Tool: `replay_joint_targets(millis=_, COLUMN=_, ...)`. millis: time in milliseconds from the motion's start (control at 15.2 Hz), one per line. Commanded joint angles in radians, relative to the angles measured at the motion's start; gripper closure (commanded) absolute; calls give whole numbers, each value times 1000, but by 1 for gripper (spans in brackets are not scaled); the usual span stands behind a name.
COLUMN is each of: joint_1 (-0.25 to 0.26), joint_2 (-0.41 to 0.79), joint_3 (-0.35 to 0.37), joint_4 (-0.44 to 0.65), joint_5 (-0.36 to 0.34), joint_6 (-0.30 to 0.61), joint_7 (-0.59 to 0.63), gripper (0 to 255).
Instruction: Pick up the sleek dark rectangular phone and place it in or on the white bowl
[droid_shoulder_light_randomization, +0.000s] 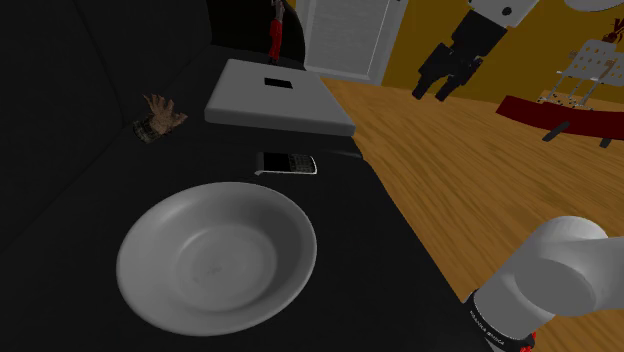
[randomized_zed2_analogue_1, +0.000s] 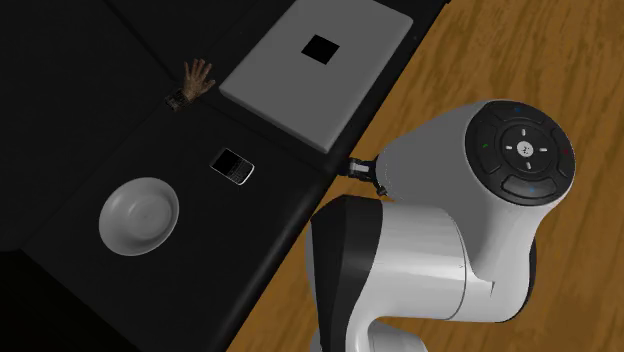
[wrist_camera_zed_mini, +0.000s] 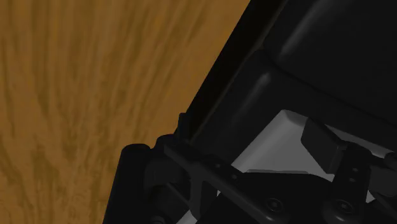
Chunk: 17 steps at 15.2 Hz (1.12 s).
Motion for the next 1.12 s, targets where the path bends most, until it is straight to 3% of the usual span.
replay_joint_targets(millis=0, joint_1=0, joint_2=0, joint_3=0, joint_4=0, joint_5=0, joint_6=0, joint_7=0, gripper=0)
replay_joint_targets(millis=1056, joint_1=218, joint_2=415, joint_3=200, joint_4=244, joint_5=30, joint_6=16, joint_7=-208, gripper=0)
